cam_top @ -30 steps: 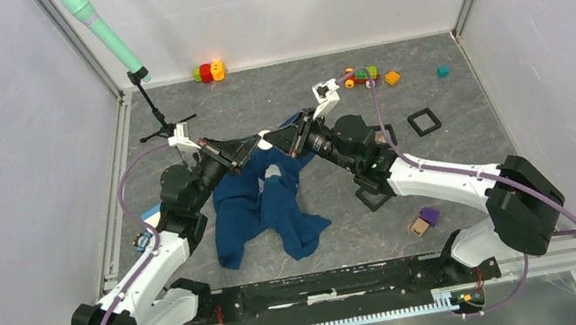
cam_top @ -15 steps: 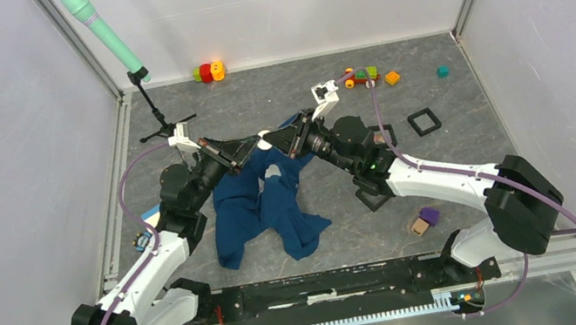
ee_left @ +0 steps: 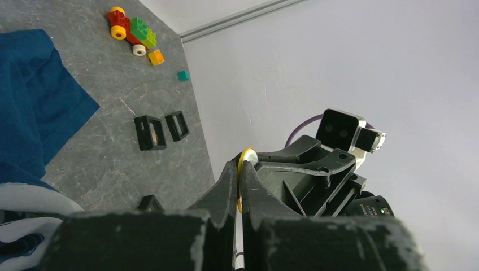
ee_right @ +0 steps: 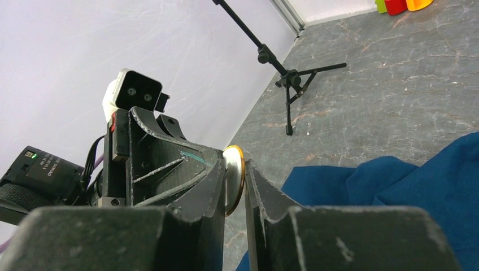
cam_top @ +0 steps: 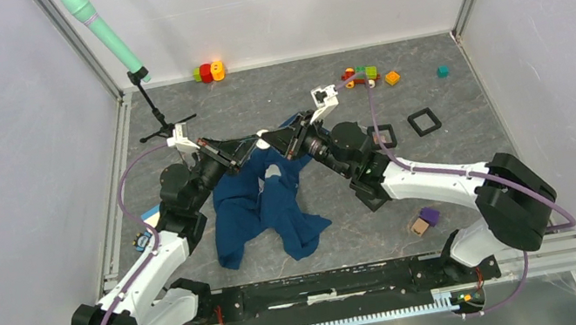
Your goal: Remove the brooch from the garment
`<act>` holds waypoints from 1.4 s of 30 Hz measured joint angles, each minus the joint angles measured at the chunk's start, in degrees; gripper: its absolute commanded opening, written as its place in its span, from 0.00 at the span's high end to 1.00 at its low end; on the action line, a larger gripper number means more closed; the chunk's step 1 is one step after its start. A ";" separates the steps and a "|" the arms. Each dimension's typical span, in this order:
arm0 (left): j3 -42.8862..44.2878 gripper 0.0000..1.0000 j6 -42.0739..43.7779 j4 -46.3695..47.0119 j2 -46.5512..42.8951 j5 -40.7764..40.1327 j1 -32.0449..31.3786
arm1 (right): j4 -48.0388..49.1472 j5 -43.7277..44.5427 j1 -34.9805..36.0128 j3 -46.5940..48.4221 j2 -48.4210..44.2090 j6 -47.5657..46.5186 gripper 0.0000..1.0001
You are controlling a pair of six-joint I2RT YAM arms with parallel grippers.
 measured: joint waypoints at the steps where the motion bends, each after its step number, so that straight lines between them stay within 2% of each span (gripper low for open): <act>1: 0.00 0.98 0.00 0.00 0.00 -0.07 0.00 | 0.39 0.24 0.09 -0.09 0.13 -0.15 0.79; 3: 0.00 0.98 0.00 -0.02 0.00 -0.20 0.00 | 1.03 0.55 0.17 -0.15 0.35 -0.24 0.76; 7: 0.00 0.98 -0.02 0.04 -0.02 -0.22 -0.02 | 2.19 1.53 0.31 -0.81 0.48 -0.76 0.61; 14: -0.31 0.98 -0.02 -0.15 -0.11 0.04 -0.52 | 4.17 2.21 0.26 -2.95 0.22 -1.42 0.56; 15: -0.46 0.98 -0.02 -0.17 -0.11 0.09 -0.66 | 4.39 2.21 0.26 -3.41 0.04 -1.44 0.53; 18: -0.96 0.98 0.07 -0.15 -0.11 0.31 -0.94 | 4.46 2.45 0.26 -4.50 -0.59 -1.64 0.29; 20: -1.01 0.98 0.57 -0.42 -0.24 0.44 -1.03 | 3.98 2.67 0.02 -5.05 -1.09 -1.92 0.22; 28: -1.05 0.98 9.31 -7.41 -3.85 -0.02 -1.62 | 0.63 2.08 -0.72 -5.86 -6.05 -3.39 0.19; 33: 0.94 0.98 20.61 -18.91 -5.33 -0.55 -2.23 | -6.36 -1.70 -3.21 -6.16 -10.05 -8.15 0.16; 36: 4.76 0.98 29.07 -29.14 -5.70 -3.80 -6.03 | -13.05 -4.33 -5.05 -6.80 -12.83 -12.55 0.15; 38: 7.19 0.98 34.12 -35.67 -7.26 -7.87 -10.95 | -17.66 -5.57 -6.21 -8.00 -15.08 -15.67 0.15; 42: 11.34 0.98 40.52 -45.70 -9.99 -15.69 -18.93 | -25.44 -5.70 -7.50 -11.39 -20.02 -20.24 0.14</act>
